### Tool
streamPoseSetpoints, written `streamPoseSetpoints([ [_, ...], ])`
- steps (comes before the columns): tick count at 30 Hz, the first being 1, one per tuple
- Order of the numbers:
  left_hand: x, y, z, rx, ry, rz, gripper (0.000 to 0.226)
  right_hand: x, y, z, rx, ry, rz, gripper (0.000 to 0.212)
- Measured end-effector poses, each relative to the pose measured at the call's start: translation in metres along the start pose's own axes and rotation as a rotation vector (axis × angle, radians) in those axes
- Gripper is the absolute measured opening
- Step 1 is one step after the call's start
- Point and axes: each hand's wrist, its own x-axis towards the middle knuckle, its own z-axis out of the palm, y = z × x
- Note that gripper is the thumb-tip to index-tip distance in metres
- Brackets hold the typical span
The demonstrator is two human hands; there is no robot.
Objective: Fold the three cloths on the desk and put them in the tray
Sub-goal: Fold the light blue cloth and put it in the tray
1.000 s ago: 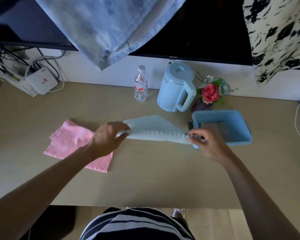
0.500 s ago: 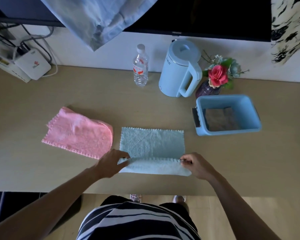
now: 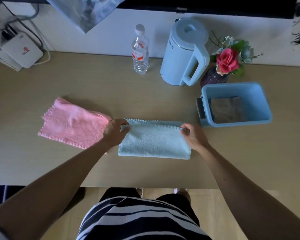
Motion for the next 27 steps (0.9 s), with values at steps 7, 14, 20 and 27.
streamPoseSetpoints([
  [7, 0.017, -0.007, 0.000, 0.052, 0.019, -0.036, 0.012, 0.015, -0.002, 0.003, -0.071, 0.034, 0.028, 0.018],
  [14, 0.030, -0.008, 0.002, 0.086, 0.022, -0.044, 0.013, 0.024, -0.006, 0.008, -0.106, 0.056, 0.054, 0.020],
  [20, 0.016, 0.000, 0.023, 0.320, 0.219, 0.160, 0.032, 0.006, -0.012, 0.021, -0.339, 0.295, -0.223, 0.049],
  [27, -0.034, 0.034, 0.098, 0.429, -0.126, 0.137, 0.062, -0.014, -0.025, 0.084, -0.377, -0.073, -0.254, 0.082],
])
